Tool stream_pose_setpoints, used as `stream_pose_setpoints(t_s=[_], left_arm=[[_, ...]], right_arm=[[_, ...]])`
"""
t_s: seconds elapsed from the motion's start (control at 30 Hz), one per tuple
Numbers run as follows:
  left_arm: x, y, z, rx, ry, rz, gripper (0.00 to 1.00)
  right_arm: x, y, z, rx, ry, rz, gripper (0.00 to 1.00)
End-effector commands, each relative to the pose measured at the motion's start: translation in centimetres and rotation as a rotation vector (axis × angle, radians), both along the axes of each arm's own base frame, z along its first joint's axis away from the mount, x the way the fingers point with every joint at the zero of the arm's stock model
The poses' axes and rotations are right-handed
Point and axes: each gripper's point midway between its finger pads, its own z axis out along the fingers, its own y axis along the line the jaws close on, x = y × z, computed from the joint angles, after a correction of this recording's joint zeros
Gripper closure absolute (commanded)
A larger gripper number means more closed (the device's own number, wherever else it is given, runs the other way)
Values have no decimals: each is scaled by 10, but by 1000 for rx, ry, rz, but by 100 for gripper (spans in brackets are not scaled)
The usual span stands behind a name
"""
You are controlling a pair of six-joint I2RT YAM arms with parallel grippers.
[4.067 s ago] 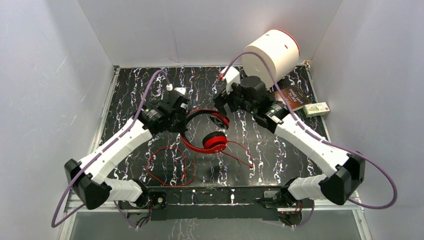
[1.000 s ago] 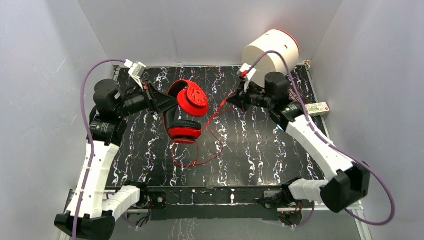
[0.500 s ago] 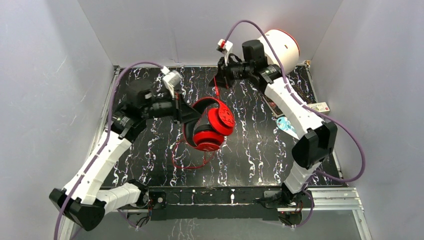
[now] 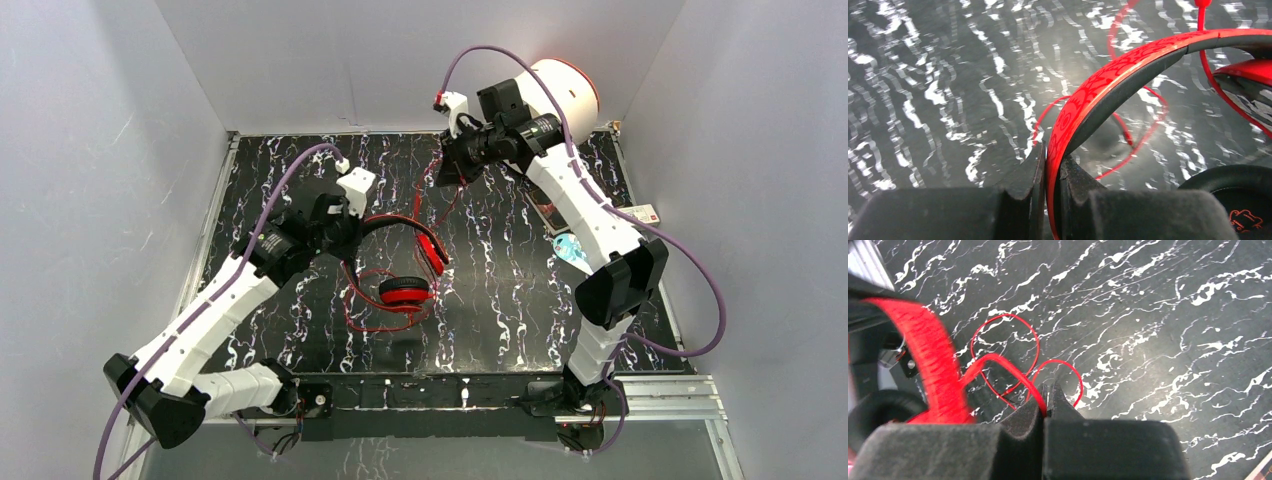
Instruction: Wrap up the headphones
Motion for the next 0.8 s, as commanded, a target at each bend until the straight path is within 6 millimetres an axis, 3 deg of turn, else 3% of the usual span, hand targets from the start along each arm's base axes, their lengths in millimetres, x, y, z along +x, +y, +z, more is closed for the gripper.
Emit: stream_pose_setpoints(t_s=[0.0,0.17,0.3,0.43,0.53,0.7,0.77], left_arm=[[28,40,1,192,-110,217,100],[46,81,12,281,-212,520,100],[57,97,21,287,-268,718,100],[71,83,29,187,-255,798,100],[81,72,39,105,-252,850,100],[93,62,64,-1,-276,895,100],[93,59,75,-50,-283,900,100]], right_arm=[[-36,11,40,13,-39,74,100],[-63,20,59,18,-26,107,100],[-96,36,65,91,55,193,100],[-130,60,74,265,173,282,100],[-143,73,87,430,221,307,100],[-164,69,95,592,282,290,95],[-161,66,90,608,259,242,93]])
